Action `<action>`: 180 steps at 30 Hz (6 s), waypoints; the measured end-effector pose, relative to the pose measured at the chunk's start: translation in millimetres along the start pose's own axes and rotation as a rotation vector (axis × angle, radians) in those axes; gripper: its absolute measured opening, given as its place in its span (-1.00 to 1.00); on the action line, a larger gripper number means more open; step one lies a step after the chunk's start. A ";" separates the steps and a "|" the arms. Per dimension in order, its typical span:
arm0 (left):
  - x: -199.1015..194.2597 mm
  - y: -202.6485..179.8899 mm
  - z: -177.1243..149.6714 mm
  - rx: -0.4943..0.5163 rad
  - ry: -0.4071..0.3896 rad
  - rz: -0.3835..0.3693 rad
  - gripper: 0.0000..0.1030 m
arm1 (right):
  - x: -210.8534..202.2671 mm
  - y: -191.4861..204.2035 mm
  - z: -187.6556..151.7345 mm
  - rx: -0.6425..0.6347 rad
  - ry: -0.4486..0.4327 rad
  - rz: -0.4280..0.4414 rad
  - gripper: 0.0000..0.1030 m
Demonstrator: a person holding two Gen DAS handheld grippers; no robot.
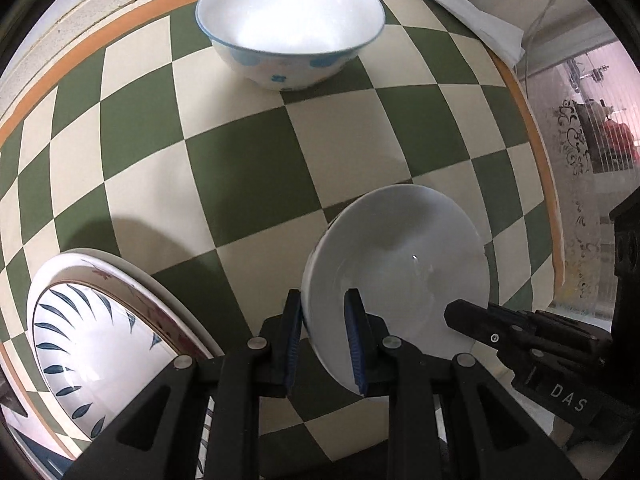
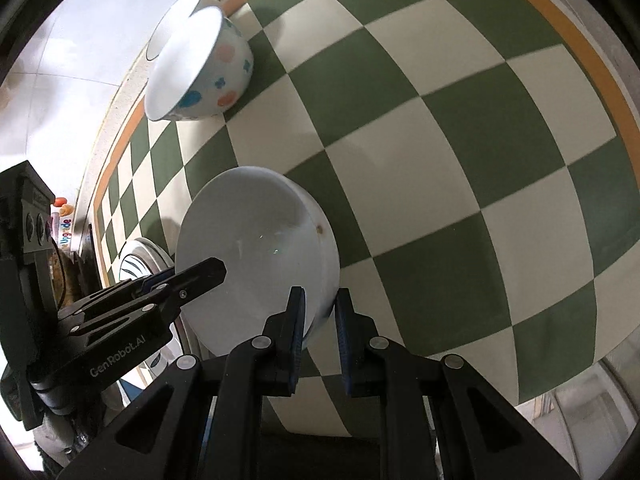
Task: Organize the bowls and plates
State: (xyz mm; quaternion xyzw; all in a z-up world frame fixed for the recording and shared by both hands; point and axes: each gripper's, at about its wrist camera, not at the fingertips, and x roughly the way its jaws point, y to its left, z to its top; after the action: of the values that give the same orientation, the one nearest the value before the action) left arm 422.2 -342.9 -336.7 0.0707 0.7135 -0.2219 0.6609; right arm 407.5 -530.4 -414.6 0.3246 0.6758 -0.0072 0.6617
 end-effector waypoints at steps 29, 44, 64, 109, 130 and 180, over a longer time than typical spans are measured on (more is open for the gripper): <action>-94.4 24.1 45.5 -0.089 -0.189 -0.042 -0.37 | -68.1 37.0 68.3 -0.083 -0.109 0.072 -0.03; -7.8 80.9 147.5 -0.183 -0.053 -0.057 -0.59 | 21.4 91.4 184.5 -0.140 -0.062 -0.037 -0.35; -38.6 44.2 133.5 -0.106 -0.123 -0.010 -0.66 | -7.7 110.0 162.7 -0.174 -0.123 -0.070 -0.77; -18.3 -29.7 -9.2 0.123 0.021 0.050 -0.66 | -28.1 26.6 -10.1 -0.055 -0.025 -0.079 -0.76; -5.2 -35.3 -9.7 0.152 0.033 0.126 -0.66 | -19.0 28.6 -9.7 -0.067 0.014 -0.097 -0.71; -33.3 125.3 220.9 -0.324 -0.132 -0.044 -0.53 | 3.1 130.5 275.1 -0.151 -0.128 0.073 -0.09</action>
State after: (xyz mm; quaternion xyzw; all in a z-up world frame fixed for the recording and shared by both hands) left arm 676.9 -315.4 -338.4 -0.0671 0.6963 -0.1223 0.7041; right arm 711.1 -547.0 -396.8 0.2969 0.6184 0.0473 0.7260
